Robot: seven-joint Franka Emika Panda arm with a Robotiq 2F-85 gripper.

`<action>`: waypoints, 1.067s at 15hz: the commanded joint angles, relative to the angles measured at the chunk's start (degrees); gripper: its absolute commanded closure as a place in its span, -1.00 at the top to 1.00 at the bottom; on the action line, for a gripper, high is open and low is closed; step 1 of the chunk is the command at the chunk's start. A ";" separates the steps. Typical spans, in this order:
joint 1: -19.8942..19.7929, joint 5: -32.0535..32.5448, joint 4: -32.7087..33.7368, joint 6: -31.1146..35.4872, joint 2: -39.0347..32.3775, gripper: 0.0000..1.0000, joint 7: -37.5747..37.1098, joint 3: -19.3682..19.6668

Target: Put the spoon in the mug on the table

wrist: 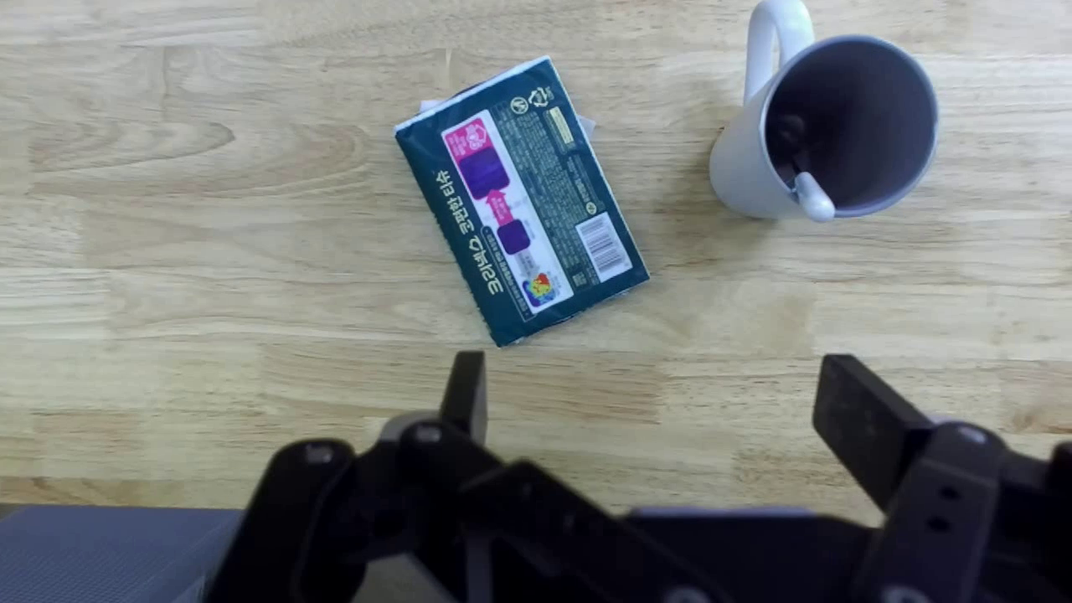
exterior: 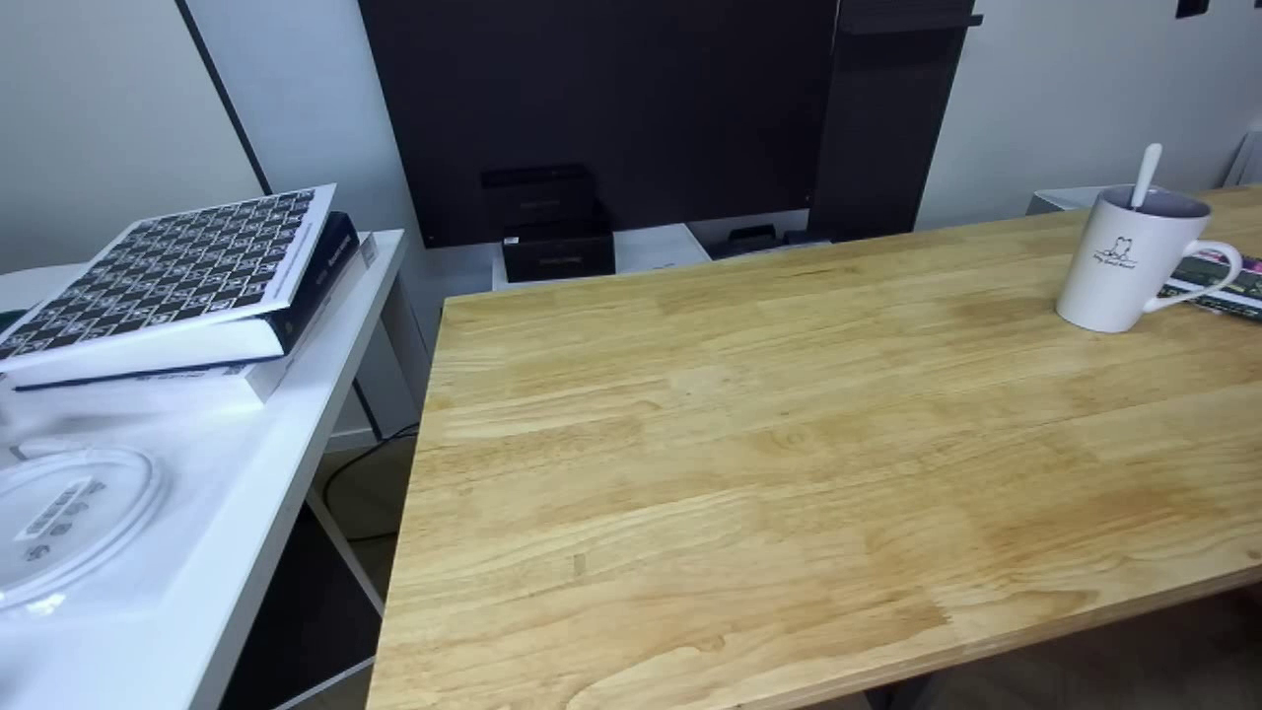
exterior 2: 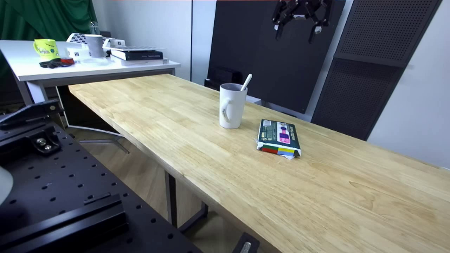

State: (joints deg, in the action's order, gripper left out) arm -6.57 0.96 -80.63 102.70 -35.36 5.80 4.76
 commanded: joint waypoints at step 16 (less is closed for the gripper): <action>0.74 -1.14 1.13 0.23 -6.63 1.00 1.01 -2.97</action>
State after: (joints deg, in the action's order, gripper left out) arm -6.24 -0.86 -78.78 102.65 -42.03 6.51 1.95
